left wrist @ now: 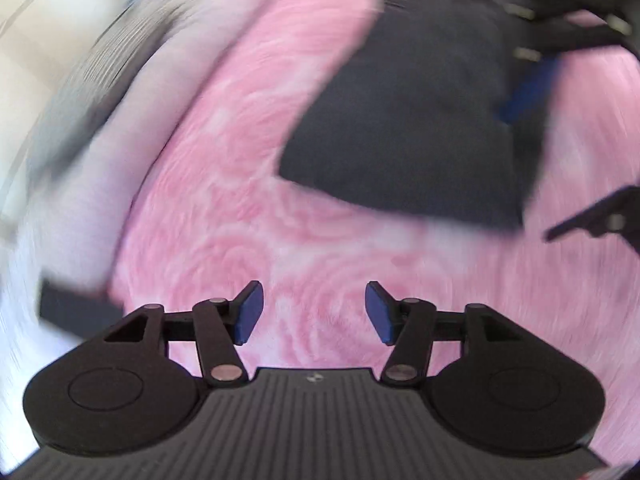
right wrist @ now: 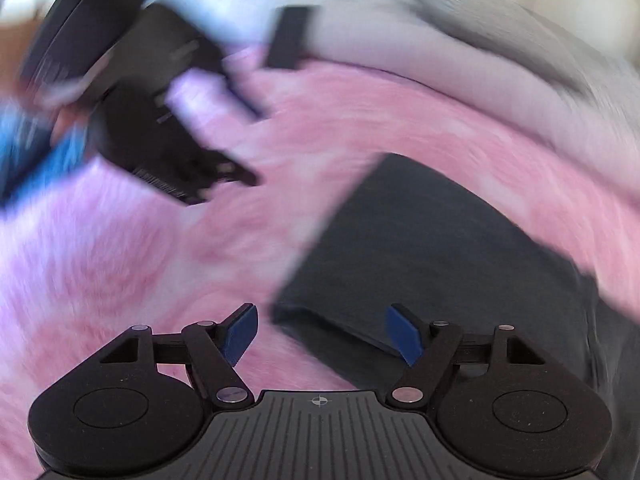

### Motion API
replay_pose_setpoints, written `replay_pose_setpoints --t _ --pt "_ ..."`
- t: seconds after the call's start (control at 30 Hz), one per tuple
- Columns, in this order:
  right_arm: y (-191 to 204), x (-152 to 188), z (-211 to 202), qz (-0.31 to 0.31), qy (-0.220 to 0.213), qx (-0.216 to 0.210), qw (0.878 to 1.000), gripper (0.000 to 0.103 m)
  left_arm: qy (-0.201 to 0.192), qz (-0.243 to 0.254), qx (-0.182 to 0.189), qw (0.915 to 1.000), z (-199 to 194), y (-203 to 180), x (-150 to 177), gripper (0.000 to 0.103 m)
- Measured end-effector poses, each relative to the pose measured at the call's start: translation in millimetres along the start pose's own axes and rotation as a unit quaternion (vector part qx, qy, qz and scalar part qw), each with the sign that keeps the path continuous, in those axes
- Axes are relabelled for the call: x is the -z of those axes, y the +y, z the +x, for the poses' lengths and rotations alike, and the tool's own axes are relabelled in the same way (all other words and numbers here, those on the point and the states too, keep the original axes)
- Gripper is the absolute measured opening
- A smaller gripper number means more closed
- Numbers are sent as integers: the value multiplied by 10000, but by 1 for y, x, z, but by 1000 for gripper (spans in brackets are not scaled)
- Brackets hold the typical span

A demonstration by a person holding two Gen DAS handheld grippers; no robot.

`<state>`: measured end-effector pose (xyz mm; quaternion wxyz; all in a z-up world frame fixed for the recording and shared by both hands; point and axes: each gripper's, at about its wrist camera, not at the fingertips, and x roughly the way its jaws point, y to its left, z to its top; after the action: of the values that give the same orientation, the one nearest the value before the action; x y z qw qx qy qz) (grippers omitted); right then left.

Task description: Fold clothes

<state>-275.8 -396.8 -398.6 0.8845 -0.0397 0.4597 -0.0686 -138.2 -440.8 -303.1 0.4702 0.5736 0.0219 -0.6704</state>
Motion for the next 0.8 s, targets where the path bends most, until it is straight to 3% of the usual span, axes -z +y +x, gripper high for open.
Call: replay_pose_setpoints --t 0.13,0.23,0.33,0.37,0.4,0.53,0.6,0.63,0.73,0.8 --pt "42 0 39 -1040 152 722 9918 74 -258 1041 55 9942 10 -18 8 58" --pt "40 8 48 -1336 235 1506 9792 74 -578 1892 -104 9802 22 -29 10 59" --pt "22 21 41 -977 306 1685 9804 70 -981 2937 -460 9497 39 -39 9 60" --pt "19 23 38 -915 279 1549 9833 53 -1105 3209 -555 9390 46 -39 7 60" --pt "15 24 34 -806 267 1419 9862 45 -1225 3452 -635 9283 53 -39 4 60" --pt "-4 26 20 -317 103 1151 9928 35 -1362 4146 -554 8980 79 -33 -9 59" --pt "-14 25 14 -118 11 1009 9948 33 -1396 4218 -362 8951 83 -25 -17 51" --pt "-17 24 11 -92 -26 973 9952 33 -1402 4155 -295 8982 83 -23 -19 32" --pt "-16 23 6 -353 -76 1009 9942 33 -1410 3889 -125 9104 80 -16 -25 22" --pt "-9 23 9 -709 -34 1123 9911 44 -1415 3708 -11 9179 78 -11 -28 18"
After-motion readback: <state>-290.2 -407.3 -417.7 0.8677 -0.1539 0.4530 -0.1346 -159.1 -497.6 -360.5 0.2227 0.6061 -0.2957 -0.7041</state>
